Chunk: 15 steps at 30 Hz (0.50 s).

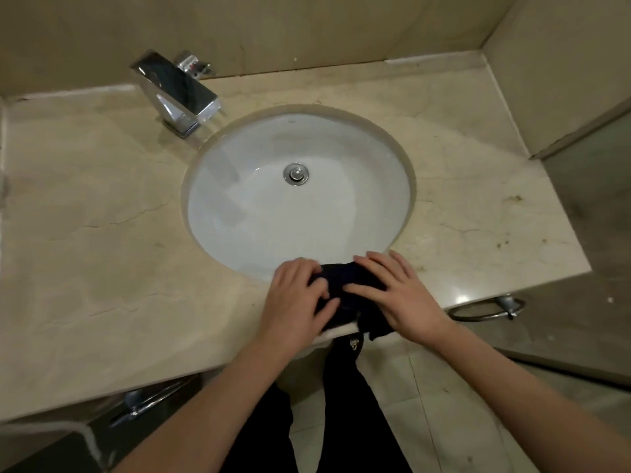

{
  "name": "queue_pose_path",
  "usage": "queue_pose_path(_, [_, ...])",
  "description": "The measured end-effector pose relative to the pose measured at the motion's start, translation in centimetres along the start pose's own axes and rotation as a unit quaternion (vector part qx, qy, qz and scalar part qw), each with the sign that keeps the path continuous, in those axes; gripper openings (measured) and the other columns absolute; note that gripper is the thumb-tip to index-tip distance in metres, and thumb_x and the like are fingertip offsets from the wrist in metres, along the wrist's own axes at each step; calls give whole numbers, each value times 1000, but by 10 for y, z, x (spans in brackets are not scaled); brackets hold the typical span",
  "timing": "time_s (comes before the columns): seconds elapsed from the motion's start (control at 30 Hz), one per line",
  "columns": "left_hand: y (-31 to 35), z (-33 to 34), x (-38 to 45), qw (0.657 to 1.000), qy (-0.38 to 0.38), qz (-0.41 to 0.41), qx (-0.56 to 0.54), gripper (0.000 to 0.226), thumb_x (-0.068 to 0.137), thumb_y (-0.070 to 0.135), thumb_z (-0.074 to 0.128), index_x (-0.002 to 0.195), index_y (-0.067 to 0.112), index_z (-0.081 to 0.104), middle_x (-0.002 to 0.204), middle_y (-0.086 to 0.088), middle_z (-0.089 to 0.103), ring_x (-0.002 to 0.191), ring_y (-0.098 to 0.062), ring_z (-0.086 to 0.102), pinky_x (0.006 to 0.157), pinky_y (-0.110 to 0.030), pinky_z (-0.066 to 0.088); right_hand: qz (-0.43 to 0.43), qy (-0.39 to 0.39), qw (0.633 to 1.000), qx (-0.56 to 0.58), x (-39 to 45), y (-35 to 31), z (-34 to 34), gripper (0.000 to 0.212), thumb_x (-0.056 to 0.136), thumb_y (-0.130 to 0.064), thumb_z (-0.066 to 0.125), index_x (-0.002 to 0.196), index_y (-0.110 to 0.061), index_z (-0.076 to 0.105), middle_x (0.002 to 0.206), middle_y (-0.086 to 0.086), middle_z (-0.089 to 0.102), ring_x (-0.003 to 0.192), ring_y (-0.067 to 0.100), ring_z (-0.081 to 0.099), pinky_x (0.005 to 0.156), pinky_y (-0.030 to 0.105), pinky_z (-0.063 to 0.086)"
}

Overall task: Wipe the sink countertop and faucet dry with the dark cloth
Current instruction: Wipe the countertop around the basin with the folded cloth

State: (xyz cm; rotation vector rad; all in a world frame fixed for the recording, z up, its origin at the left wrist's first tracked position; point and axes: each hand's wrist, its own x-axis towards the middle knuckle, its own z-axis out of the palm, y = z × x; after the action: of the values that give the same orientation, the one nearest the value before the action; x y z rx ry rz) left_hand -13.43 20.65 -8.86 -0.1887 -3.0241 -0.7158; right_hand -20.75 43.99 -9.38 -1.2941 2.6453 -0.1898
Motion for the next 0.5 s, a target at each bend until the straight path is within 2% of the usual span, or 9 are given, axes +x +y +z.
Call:
queue_pose_path(0.1, [34,20,20,996,-38,56,-55,21,86,35,67,79,18,56,113,-1,59,111,-23,52,97,-40,42,113,80,986,91,-30,-3,-7,54,75,-8,53,124,-27,67,146,4,49,135,29,43,111,52,34])
queue_pose_path(0.13, [41,25,23,995,-46,63,-66,18,89,34,64,88,18,56,113,1,59,109,-22,53,94,-39,44,180,122,966,140,-36,-14,-5,49,78,-8,51,121,-23,67,141,0,52,132,26,46,108,49,38])
queue_pose_path(0.2, [48,33,24,996,-48,44,-62,22,97,37,53,111,20,57,113,4,59,103,-18,54,90,-34,44,340,181,894,227,-36,-43,2,40,90,-19,49,128,-17,61,141,-5,51,133,22,46,111,44,37])
queue_pose_path(0.23, [50,35,23,997,-42,30,-51,26,100,36,47,120,21,56,113,4,59,102,-18,54,89,-32,43,404,185,862,245,-31,-56,7,44,96,-30,44,136,-14,54,146,-3,47,138,22,41,116,42,33])
queue_pose_path(0.27, [49,38,22,999,-31,24,-34,30,102,34,43,125,21,56,115,3,59,102,-18,55,90,-32,42,442,173,847,240,-24,-66,12,54,99,-39,37,144,-11,46,153,1,41,144,21,34,120,40,27])
queue_pose_path(0.3, [48,43,19,999,-21,26,-15,33,103,32,41,129,20,56,118,1,59,105,-19,56,93,-32,42,455,158,848,220,-18,-74,18,61,101,-45,30,151,-10,38,159,3,33,148,21,26,123,39,20])
queue_pose_path(0.37, [44,50,14,999,-26,23,10,42,105,28,35,142,18,51,137,-4,54,125,-22,53,106,-36,39,449,132,866,175,-8,-79,26,66,103,-48,24,156,-10,25,164,6,22,152,21,16,124,38,9])
queue_pose_path(0.43, [43,55,13,998,-53,13,27,50,109,28,22,155,16,35,158,-5,37,147,-21,34,119,-39,27,431,117,886,126,-5,-67,29,64,104,-46,26,157,-12,24,164,8,22,152,23,16,124,41,11])
queue_pose_path(0.5, [46,60,15,996,-69,-3,49,55,110,33,9,158,13,27,164,-4,28,152,-17,23,122,-38,19,386,95,914,84,-9,-46,30,62,104,-45,29,157,-14,26,164,8,22,152,23,17,124,45,15])
